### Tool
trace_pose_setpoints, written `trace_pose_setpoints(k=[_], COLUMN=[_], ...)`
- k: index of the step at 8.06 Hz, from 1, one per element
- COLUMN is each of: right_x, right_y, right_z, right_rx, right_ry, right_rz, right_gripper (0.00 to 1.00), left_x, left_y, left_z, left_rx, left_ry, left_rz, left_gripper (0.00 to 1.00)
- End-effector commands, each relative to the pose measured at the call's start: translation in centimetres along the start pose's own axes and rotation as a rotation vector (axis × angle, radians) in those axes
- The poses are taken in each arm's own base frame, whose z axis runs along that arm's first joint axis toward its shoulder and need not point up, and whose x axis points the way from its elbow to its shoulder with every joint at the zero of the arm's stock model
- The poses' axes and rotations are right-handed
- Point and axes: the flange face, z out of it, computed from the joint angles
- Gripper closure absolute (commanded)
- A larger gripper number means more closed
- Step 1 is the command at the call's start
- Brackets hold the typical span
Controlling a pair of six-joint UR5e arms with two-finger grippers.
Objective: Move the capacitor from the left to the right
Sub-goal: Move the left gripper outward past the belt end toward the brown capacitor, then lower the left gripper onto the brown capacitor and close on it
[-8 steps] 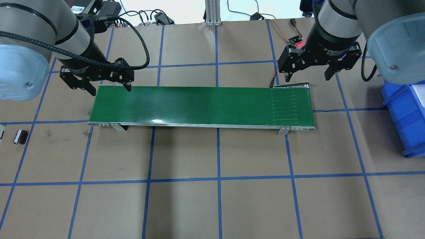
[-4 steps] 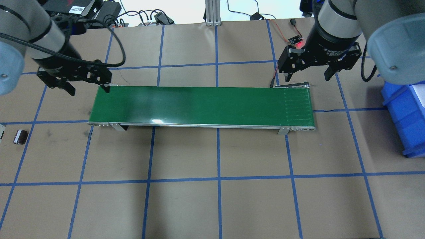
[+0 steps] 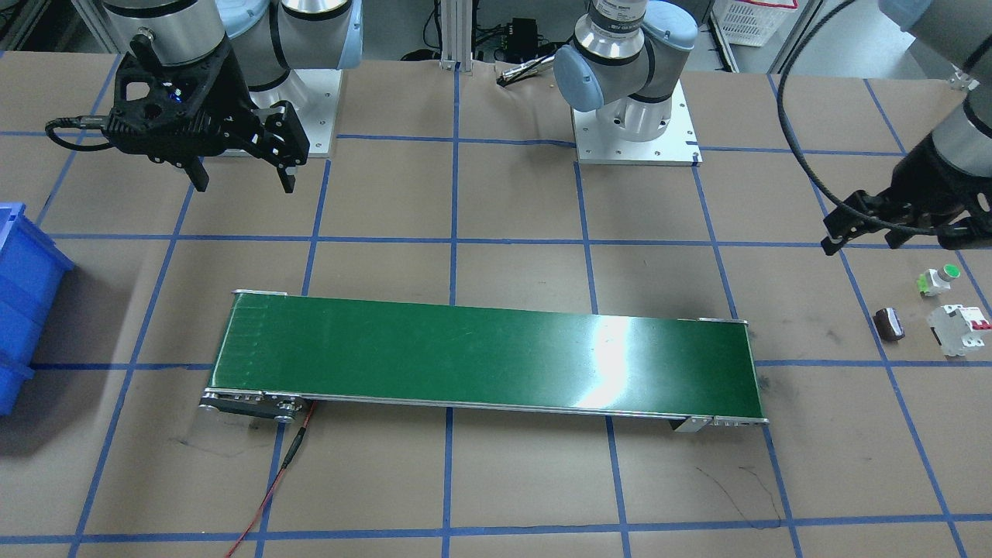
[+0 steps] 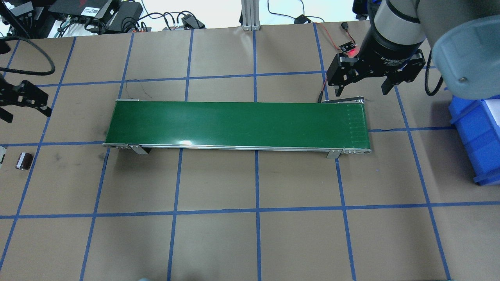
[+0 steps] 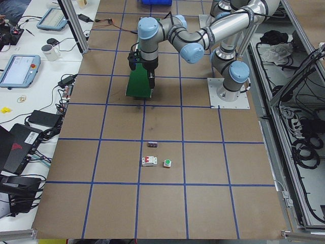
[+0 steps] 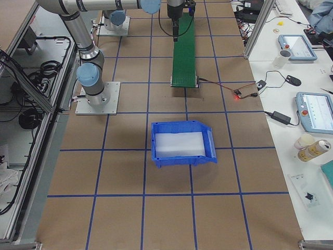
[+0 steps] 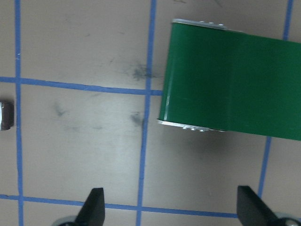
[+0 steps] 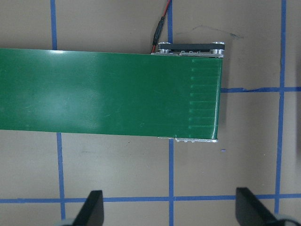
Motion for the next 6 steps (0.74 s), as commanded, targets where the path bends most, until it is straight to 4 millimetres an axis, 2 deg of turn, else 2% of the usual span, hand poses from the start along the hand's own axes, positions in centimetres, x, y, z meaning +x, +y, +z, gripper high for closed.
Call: trace_pose_setpoints(k=[1,3,5,6], right_x=[-0.1,-0.1,-0.1,-0.2], right_y=[0.0,0.0,0.0,0.0], right_z=[0.0,0.0,0.0,0.0], right_rx=[0.004,0.002,0.002,0.002], right_ry=[-0.004,-0.006,-0.007,-0.012], right_rz=[0.0,0.0,0.0,0.0], right_gripper=[0.0,0.0,0.0,0.0], left_x=[-9.0,-13.6,-17.7,-19.3], left_y=[-0.9,-1.6,-3.0,-3.3], left_z=[4.3,8.2,13.6,16.8], left_rx=[-0.015,-0.029,-0.072,-0.095], left_ry=[0.005,0.002,-0.079,-0.061], left_rz=[0.002,-0.006,0.062,0.056], left_gripper=[0.0,0.0,0.0,0.0])
